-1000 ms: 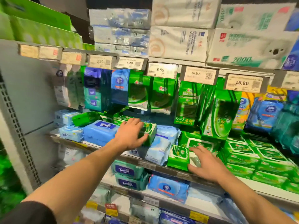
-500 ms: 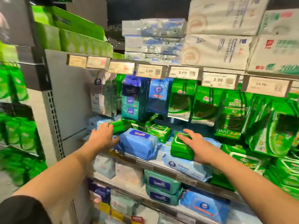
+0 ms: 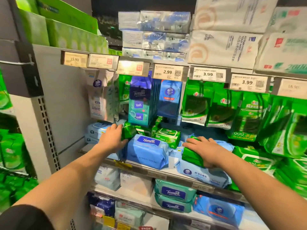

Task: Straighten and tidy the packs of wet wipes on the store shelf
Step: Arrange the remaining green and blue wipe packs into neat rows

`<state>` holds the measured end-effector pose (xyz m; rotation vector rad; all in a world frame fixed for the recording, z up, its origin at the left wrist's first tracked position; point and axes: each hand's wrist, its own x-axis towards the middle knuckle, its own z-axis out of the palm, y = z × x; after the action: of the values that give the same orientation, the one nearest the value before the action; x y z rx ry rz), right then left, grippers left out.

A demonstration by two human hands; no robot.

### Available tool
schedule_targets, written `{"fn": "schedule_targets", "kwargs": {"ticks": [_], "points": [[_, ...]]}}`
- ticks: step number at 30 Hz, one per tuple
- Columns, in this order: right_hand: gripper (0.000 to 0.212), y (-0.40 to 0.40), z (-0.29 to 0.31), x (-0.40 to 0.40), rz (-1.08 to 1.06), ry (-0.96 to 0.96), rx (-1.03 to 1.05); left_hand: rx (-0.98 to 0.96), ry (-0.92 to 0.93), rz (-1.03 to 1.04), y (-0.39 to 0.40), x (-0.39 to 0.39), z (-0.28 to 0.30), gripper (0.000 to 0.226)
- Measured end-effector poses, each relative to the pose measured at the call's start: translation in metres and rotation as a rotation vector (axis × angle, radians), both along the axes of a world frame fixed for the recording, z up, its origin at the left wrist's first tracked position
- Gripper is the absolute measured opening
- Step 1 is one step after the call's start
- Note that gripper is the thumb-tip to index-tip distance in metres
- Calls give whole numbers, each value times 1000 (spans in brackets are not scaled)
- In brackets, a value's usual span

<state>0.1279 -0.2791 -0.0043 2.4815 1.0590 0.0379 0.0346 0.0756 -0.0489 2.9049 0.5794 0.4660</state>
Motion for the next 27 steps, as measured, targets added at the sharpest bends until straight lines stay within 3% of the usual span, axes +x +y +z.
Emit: {"fn": "schedule_targets", "kwargs": {"ticks": [4,7,10,18,24,27], "points": [[101,7,-3,6,-136,-12,160,-178,-11,57,-9,18,1,72],[107,0,-13,11,-312,162,342,-303,8,146,-17,31,4,76],[108,-8,-25,10,-349,257,464,-365,15,189,-22,38,3,78],[108,-14,-26,5,-314,267,433,-438,-112,255,-26,41,-4,59],[104,-17,-31,13,-292,253,440,-498,-253,358,-26,32,7,80],[104,-18,-35,16,-277,227,445,-481,-355,298,-25,22,17,69]]}}
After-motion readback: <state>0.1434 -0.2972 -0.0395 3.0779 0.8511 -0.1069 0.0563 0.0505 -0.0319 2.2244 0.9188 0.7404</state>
